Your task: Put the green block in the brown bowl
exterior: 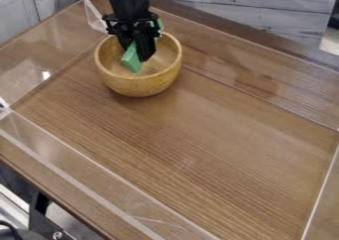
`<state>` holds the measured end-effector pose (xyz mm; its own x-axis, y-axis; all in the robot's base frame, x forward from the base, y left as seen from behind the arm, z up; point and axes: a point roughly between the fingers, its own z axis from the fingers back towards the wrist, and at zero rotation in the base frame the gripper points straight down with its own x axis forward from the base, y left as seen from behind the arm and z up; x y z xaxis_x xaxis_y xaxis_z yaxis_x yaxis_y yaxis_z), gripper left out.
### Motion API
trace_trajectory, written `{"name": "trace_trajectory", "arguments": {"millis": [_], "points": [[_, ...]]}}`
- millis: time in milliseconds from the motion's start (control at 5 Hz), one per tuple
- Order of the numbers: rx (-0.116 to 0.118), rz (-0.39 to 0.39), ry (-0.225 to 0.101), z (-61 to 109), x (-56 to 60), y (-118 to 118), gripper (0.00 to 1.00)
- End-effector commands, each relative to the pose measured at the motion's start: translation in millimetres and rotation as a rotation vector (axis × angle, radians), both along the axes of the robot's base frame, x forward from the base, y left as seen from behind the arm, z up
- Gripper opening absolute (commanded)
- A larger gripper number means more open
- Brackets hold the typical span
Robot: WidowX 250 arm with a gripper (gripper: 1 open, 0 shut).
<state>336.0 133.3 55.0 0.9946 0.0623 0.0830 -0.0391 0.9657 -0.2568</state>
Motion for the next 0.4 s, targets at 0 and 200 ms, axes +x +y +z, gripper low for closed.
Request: {"name": "trace_trajectory", "arguments": {"millis": [0,200], "points": [[0.029,0.017,-0.054,17.4,7.5,11.7,0.00],[0.025,0.020,-0.048,17.0,7.2,13.1,0.00]]}}
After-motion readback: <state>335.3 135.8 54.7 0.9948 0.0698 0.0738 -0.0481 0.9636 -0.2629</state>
